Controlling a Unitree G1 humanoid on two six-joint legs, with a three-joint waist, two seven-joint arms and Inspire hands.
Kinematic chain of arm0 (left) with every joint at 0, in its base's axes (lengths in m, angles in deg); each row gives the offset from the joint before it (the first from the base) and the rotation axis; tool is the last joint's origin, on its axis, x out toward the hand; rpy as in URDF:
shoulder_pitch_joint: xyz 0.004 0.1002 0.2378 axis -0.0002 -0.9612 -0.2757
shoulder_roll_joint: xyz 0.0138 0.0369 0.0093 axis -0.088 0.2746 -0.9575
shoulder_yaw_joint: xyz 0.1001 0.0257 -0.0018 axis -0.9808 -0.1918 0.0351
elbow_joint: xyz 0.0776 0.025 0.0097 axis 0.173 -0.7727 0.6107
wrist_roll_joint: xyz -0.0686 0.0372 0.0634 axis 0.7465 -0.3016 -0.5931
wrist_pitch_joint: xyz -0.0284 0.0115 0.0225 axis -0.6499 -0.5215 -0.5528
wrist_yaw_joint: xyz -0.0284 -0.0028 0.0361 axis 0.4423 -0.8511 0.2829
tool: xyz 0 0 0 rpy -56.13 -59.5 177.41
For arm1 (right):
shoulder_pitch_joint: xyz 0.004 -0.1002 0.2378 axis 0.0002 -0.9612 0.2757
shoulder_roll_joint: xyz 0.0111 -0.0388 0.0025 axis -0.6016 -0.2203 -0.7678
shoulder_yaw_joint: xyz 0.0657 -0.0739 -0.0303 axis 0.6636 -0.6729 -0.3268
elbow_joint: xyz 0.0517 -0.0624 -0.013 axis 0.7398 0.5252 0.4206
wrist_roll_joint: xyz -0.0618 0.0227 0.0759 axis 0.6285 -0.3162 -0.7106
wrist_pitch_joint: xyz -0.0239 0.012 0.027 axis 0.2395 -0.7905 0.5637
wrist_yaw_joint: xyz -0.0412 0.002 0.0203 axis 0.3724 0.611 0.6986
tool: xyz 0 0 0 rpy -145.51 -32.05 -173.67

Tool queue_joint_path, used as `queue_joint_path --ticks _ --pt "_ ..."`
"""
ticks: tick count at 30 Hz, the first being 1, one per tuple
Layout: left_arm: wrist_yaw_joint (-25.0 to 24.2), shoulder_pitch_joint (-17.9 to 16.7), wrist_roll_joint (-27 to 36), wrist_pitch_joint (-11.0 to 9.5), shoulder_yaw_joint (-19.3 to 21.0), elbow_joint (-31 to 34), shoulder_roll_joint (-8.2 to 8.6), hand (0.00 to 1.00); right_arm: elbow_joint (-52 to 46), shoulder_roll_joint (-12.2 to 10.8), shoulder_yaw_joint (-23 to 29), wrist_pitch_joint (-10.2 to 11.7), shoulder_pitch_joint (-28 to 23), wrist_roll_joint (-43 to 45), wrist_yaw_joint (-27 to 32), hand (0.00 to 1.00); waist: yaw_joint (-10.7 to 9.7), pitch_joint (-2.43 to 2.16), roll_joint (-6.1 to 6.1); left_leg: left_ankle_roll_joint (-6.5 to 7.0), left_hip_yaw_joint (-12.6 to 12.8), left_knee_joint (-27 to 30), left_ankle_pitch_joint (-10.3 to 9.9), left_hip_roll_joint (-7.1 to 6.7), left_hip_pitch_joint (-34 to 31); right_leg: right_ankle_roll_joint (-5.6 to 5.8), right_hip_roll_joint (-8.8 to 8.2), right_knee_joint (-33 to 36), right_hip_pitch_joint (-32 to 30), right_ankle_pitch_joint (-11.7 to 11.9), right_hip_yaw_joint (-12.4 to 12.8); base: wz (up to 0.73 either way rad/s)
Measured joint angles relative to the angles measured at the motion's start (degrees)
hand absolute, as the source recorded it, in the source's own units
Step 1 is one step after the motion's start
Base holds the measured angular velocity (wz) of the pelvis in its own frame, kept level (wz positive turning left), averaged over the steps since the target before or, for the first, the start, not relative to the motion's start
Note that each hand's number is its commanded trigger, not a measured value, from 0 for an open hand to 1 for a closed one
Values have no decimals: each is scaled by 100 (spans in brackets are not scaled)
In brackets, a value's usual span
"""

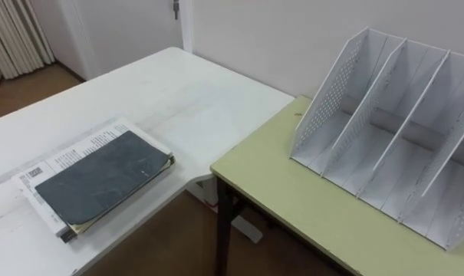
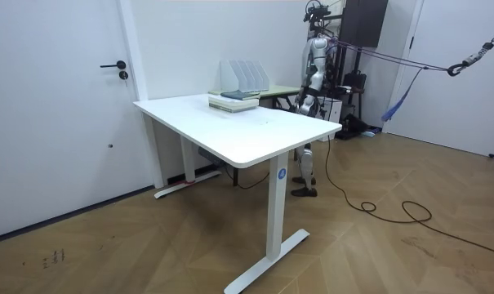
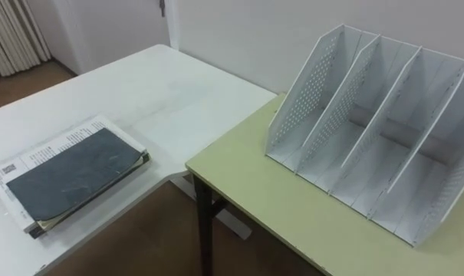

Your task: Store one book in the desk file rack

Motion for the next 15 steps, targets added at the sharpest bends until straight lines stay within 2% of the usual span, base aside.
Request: queue_joint_path --ticks 6,10,15 --pt "43 112 -547 6 -165 70 1 0 -8 4 -7 13 17 15 14 0 -67 7 -4 0 -50 2 0 -14 -35 5 -9 2 -16 -8 -58 4" --pt "69 154 -1019 -2 -389 211 -13 0 -5 3 -68 52 43 13 42 0 -163 -7 -25 0 -69 -7 0 -19 -30 14 -17 -3 -39 -19 -76 3" --pt "101 280 -1136 -7 -693 216 -7 0 7 2 -133 52 84 15 52 0 -188 7 -57 1 -65 -8 1 -19 -27 15 -17 -5 -47 -20 -60 0"
